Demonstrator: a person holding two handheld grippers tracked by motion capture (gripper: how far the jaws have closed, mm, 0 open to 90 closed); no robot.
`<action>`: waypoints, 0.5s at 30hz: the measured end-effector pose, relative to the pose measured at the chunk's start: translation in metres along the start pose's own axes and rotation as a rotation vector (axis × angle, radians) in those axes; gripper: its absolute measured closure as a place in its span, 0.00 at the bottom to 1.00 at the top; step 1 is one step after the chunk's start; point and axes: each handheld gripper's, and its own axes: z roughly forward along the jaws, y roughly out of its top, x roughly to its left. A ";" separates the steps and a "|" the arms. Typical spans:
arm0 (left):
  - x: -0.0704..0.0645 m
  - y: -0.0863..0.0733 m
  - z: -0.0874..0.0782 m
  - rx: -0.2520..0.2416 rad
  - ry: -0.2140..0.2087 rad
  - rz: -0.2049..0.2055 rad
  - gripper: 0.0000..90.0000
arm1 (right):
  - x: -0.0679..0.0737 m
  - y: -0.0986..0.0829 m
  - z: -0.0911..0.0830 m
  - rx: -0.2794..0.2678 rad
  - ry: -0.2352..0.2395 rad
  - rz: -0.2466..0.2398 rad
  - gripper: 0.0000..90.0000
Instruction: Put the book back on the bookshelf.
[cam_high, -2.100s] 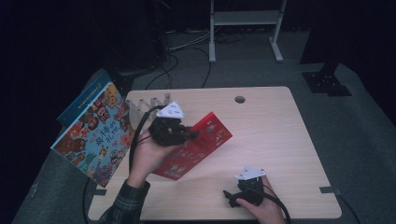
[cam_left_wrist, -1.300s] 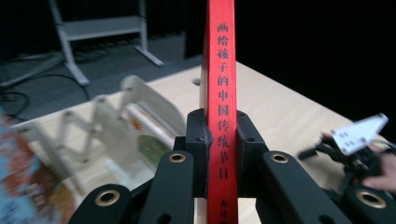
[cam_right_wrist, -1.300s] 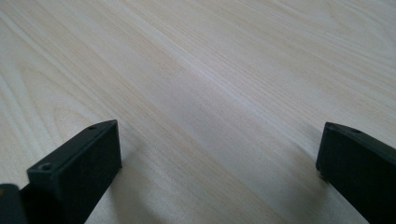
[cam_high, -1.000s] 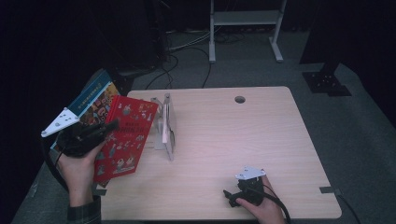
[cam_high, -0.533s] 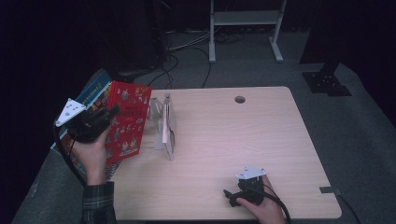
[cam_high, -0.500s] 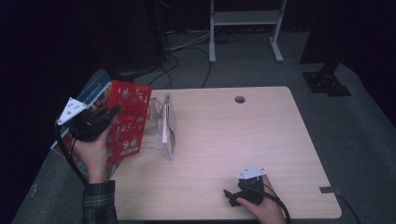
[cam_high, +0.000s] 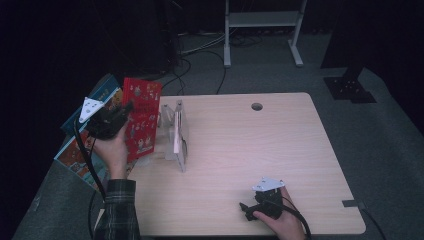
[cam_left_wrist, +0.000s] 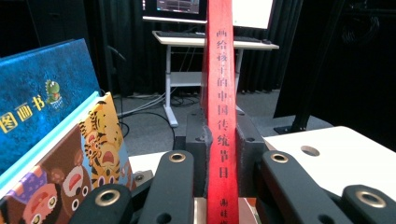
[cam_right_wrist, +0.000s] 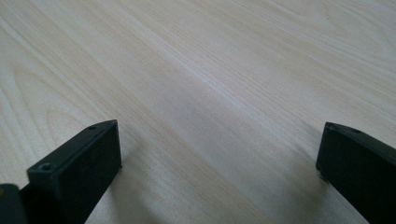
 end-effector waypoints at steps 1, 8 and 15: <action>0.001 -0.002 0.002 -0.008 0.000 -0.007 0.88 | 0.000 0.000 0.000 0.000 0.000 0.000 0.00; 0.000 -0.015 0.011 -0.012 -0.009 -0.015 0.88 | 0.000 0.000 0.000 0.001 -0.001 0.000 0.00; 0.001 -0.025 0.014 -0.016 -0.001 -0.017 0.88 | 0.000 0.000 0.000 0.000 -0.001 0.000 0.00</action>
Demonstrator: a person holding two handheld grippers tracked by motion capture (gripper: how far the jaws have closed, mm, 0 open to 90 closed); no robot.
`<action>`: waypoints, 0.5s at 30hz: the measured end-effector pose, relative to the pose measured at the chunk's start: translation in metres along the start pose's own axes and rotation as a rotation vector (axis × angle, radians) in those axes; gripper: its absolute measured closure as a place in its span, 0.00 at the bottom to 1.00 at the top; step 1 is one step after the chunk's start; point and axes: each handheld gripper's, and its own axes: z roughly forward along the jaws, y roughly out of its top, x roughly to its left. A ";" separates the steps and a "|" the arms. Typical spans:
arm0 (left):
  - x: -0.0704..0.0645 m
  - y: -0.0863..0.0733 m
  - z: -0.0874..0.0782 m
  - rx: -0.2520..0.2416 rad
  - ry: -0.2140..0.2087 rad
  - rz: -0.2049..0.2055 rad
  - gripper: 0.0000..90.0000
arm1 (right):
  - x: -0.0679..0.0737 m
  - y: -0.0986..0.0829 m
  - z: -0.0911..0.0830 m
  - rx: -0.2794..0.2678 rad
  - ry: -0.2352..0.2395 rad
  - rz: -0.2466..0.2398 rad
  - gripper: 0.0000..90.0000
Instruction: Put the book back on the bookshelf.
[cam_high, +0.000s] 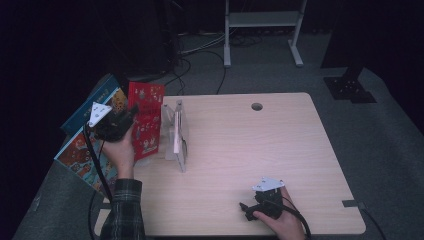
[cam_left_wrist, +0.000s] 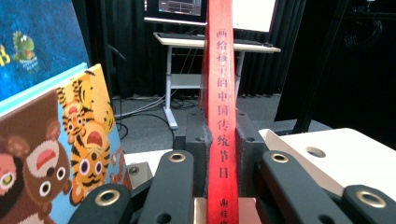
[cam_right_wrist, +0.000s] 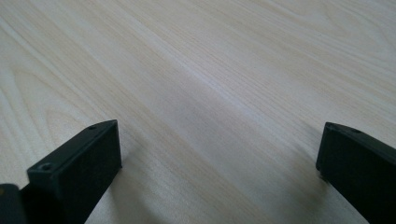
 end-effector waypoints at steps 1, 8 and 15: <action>0.001 -0.001 0.000 -0.005 0.000 0.001 0.88 | 0.000 0.000 0.000 -0.001 -0.001 -0.002 0.00; 0.003 -0.013 -0.003 -0.042 -0.002 -0.017 0.88 | 0.000 0.000 0.000 0.000 -0.002 0.002 0.00; -0.001 -0.015 -0.010 -0.024 -0.006 0.002 0.88 | 0.000 0.000 0.000 -0.001 -0.003 0.002 0.00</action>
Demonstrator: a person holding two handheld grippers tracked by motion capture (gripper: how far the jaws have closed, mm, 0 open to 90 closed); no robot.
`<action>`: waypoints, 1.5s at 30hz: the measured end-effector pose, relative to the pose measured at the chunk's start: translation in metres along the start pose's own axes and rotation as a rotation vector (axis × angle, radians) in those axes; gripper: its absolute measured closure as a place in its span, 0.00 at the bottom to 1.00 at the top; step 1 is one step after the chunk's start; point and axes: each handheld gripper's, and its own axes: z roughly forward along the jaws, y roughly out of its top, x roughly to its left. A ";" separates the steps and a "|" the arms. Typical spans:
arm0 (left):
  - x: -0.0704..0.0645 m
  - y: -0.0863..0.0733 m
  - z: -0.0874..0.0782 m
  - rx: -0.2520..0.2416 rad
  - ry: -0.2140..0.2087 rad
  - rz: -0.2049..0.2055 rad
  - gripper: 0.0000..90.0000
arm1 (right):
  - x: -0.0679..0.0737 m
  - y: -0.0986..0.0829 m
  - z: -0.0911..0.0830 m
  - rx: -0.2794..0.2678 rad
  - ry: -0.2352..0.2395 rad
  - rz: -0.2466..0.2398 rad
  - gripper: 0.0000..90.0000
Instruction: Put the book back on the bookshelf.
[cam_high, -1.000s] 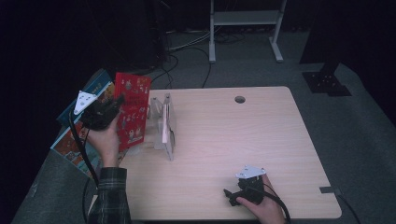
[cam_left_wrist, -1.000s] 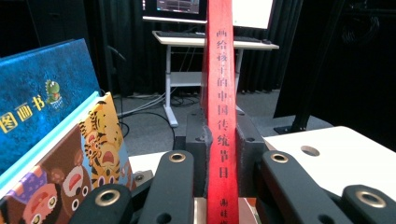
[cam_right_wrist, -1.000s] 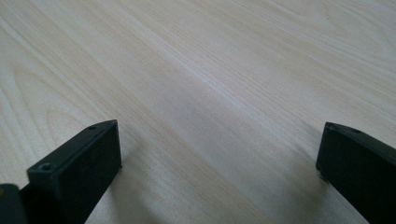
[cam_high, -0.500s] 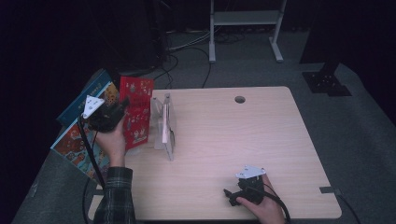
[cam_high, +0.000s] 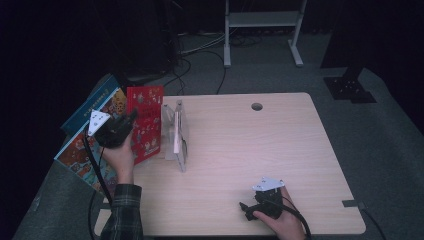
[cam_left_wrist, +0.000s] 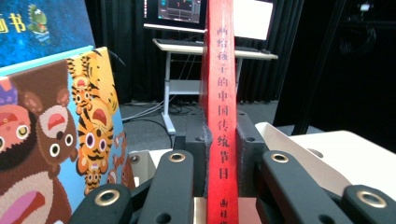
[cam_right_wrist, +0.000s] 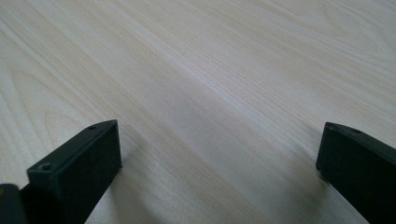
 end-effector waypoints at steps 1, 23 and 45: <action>-0.001 0.000 -0.001 0.007 -0.001 0.003 0.88 | 0.000 0.000 0.000 0.000 0.000 -0.001 0.00; -0.001 -0.021 -0.035 0.061 0.003 -0.013 0.88 | 0.000 0.000 0.000 0.001 0.002 -0.002 0.00; 0.002 -0.045 -0.024 0.141 0.026 -0.001 0.87 | 0.000 0.000 0.000 0.001 0.001 -0.002 0.00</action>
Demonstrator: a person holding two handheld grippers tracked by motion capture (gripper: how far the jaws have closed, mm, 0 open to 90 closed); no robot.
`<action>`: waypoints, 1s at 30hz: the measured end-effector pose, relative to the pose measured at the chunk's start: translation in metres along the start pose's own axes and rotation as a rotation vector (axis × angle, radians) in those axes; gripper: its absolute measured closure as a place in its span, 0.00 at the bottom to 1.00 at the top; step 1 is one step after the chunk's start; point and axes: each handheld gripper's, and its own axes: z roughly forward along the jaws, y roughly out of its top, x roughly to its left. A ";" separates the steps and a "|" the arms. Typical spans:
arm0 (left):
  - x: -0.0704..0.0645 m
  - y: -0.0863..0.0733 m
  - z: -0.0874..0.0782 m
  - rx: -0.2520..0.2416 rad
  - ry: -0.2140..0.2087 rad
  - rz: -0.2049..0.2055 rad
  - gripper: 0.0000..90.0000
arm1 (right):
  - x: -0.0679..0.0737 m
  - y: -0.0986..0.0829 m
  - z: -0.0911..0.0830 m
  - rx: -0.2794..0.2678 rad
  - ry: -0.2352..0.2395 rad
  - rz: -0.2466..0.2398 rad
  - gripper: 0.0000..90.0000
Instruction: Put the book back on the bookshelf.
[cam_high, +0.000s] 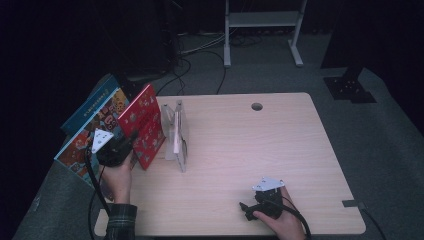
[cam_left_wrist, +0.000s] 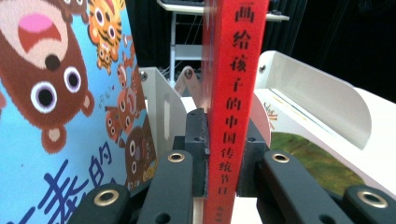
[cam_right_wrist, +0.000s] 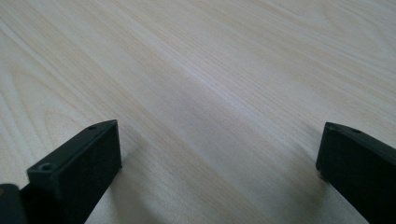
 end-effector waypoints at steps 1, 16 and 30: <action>0.000 -0.001 0.001 0.002 0.001 0.001 0.87 | 0.000 0.000 0.000 0.000 0.000 0.000 0.00; -0.001 -0.007 -0.006 0.021 -0.019 0.013 0.68 | 0.000 0.000 0.000 0.000 0.000 0.000 0.00; -0.013 -0.007 -0.036 0.030 -0.011 0.042 0.21 | 0.000 0.000 0.000 -0.001 0.000 0.001 0.00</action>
